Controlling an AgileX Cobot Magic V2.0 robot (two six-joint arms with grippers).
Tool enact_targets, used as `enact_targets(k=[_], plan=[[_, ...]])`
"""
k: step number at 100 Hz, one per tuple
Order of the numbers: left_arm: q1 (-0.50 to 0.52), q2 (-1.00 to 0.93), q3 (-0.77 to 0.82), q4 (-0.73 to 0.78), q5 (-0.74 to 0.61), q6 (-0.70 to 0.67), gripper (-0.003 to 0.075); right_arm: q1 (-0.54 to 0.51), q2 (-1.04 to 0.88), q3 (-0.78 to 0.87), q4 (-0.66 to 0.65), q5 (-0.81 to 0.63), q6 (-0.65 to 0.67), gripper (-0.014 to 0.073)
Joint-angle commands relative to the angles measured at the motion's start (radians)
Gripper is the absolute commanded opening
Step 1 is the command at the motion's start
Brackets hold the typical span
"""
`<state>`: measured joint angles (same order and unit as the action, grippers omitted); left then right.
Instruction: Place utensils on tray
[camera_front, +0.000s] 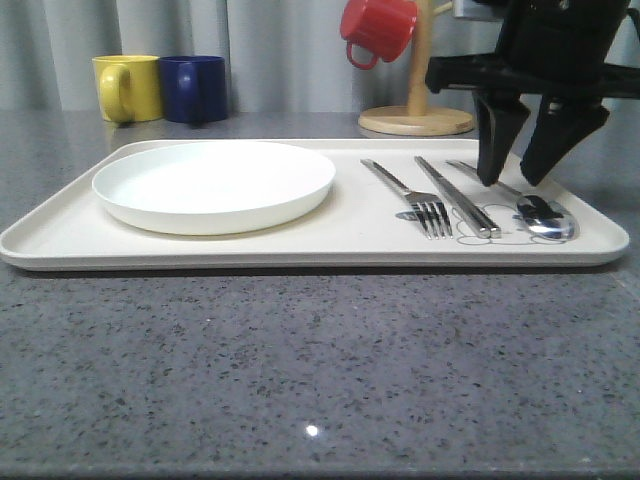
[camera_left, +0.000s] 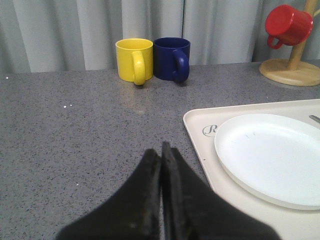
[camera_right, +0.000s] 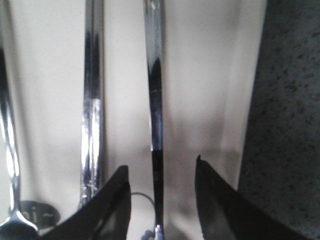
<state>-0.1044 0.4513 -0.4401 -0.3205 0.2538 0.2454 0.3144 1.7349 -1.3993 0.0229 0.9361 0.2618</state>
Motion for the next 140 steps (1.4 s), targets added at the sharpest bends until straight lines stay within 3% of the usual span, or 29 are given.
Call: enact_targets(k=[1, 36, 53, 83, 109, 119, 140], plan=[[0.001, 0.003, -0.028, -0.004, -0.085, 0.001, -0.0019, -0.002, -0.101, -0.030, -0.041, -0.052, -0.006, 0.0330], [0.001, 0.003, -0.028, -0.004, -0.085, 0.001, -0.0019, -0.125, -0.360, 0.040, -0.106, -0.098, -0.046, 0.0330], [0.001, 0.003, -0.028, -0.004, -0.085, 0.001, -0.0019, -0.190, -0.535, 0.234, -0.125, -0.172, -0.046, 0.0330], [0.001, 0.003, -0.028, -0.004, -0.085, 0.001, -0.0019, -0.196, -0.902, 0.635, -0.159, -0.376, -0.045, 0.0330], [0.001, 0.003, -0.028, -0.004, -0.085, 0.001, -0.0019, -0.196, -1.176, 0.830, -0.158, -0.433, -0.045, 0.0325], [0.001, 0.003, -0.028, -0.004, -0.085, 0.001, -0.0019, -0.196, -1.247, 0.850, -0.158, -0.474, -0.045, 0.0265], [0.001, 0.003, -0.028, -0.004, -0.085, 0.001, -0.0019, -0.196, -1.293, 0.852, -0.159, -0.500, -0.045, -0.0012]])
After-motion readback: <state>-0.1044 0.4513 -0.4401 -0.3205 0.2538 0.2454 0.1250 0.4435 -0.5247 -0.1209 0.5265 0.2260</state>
